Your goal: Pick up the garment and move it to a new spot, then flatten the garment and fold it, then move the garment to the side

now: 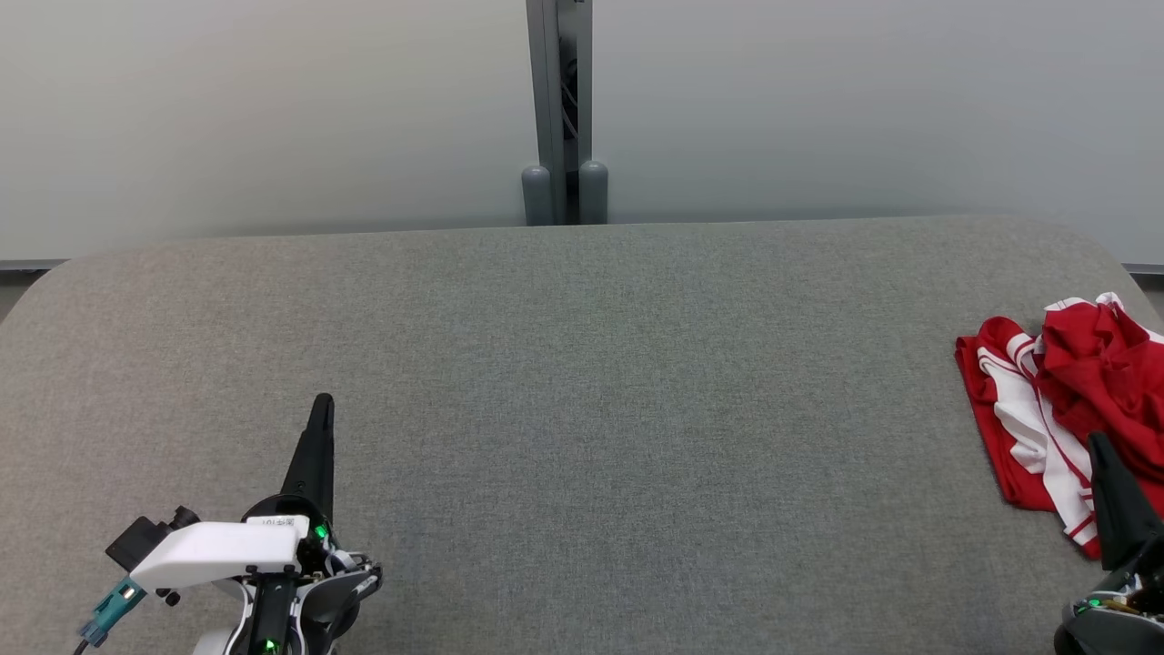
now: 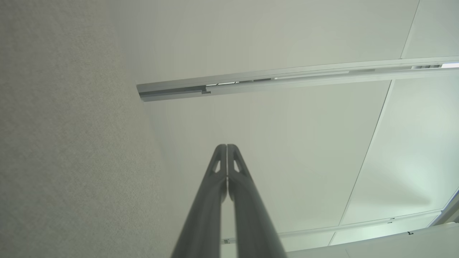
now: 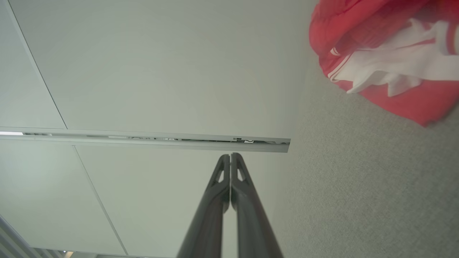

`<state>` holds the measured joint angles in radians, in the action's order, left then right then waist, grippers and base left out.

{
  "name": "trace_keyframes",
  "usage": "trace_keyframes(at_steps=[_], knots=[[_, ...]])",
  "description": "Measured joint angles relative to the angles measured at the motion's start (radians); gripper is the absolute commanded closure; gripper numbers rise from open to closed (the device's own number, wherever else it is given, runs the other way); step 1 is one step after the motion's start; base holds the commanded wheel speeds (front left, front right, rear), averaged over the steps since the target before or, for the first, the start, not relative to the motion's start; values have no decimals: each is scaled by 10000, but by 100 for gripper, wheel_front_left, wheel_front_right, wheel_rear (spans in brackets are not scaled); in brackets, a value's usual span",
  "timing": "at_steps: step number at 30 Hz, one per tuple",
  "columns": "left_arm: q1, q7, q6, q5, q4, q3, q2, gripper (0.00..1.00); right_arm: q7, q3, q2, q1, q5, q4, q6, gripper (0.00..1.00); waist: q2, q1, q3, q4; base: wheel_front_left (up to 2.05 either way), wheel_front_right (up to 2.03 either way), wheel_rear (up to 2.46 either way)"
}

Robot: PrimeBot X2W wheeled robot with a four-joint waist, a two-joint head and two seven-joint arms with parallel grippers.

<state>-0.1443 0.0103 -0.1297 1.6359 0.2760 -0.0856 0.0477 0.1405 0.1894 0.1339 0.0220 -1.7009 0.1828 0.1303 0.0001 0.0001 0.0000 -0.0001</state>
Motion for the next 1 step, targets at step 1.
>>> trace_keyframes(at_steps=[1], knots=[[0,0,0,0,0,0,0,100,0,0,0,1,0,0,-2,100,0,0,0,0,0,0,0]])
